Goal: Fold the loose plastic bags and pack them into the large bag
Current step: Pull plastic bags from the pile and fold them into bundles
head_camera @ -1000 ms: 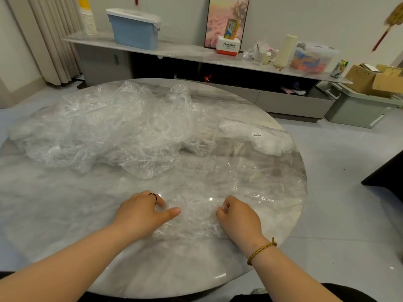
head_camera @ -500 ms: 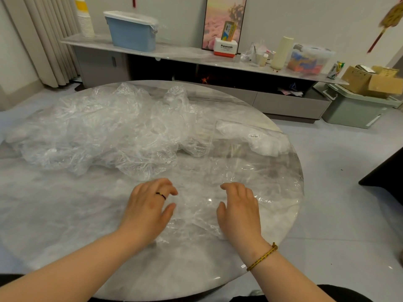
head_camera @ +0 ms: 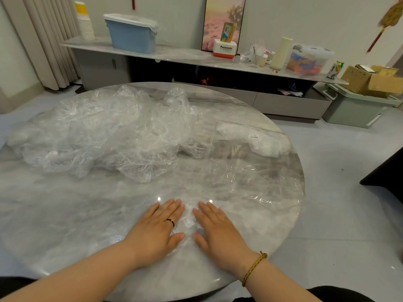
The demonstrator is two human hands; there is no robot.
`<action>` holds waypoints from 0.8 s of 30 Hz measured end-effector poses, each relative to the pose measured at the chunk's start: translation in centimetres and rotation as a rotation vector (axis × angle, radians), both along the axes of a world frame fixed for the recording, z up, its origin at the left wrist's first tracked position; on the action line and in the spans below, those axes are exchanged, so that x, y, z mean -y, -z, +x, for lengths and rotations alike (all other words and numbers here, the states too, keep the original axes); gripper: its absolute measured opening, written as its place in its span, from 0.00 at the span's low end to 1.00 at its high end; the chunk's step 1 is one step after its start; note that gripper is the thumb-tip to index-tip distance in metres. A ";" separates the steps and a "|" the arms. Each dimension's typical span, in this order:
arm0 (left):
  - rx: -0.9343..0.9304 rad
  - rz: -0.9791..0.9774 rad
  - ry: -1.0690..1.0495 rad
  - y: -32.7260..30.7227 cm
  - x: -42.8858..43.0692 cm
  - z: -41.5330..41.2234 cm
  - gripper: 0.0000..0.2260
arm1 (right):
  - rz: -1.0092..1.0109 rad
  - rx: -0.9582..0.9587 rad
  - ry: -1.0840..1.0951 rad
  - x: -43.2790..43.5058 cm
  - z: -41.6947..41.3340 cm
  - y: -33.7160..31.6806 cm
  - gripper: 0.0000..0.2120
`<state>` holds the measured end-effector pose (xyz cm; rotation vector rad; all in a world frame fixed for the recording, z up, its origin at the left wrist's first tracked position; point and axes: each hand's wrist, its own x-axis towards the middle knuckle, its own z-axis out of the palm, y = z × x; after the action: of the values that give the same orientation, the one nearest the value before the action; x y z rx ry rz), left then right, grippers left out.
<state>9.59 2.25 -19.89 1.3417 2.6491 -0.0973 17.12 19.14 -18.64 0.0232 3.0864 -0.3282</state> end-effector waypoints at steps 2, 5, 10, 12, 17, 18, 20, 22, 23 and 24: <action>-0.037 -0.011 0.019 0.5 -0.3 0.1 0.33 | 0.012 0.062 0.015 0.3 0.1 0.5 0.26; -0.048 -0.015 -0.043 0.1 -0.4 -0.1 0.35 | 0.053 0.067 -0.022 0.1 0.3 0.2 0.27; 0.053 0.171 -0.081 -1.5 -0.4 -0.2 0.58 | -0.046 -0.199 -0.080 -0.1 0.1 -0.5 0.21; -0.039 0.338 -0.019 -2.1 -0.6 -0.9 0.46 | -0.152 -0.338 -0.199 0.8 0.6 -0.9 0.14; 0.173 0.427 -0.121 -2.7 -0.1 -2.1 0.16 | 0.054 -0.347 -0.369 3.7 1.2 0.3 0.16; 0.195 0.429 -0.131 -2.7 0.0 -2.2 0.16 | 0.082 -0.325 -0.336 4.1 1.1 0.8 0.15; 0.211 0.449 -0.125 -2.8 0.4 -2.3 0.17 | 0.088 -0.355 -0.265 4.4 0.7 0.9 0.13; 0.280 0.476 -0.115 -2.5 0.6 -2.7 0.20 | 0.090 -0.366 -0.211 4.2 0.4 0.7 0.13; 0.312 0.483 -0.099 -2.7 0.8 -2.8 0.22 | 0.063 -0.350 -0.176 4.0 0.4 0.6 0.12; 0.350 0.493 -0.076 -3.0 0.9 -2.8 0.24 | 0.007 -0.326 -0.142 3.8 0.5 0.3 0.11</action>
<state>6.80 1.33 -16.93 1.2291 2.4970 0.7719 17.63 15.37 -18.93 -0.2747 3.3845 -0.3455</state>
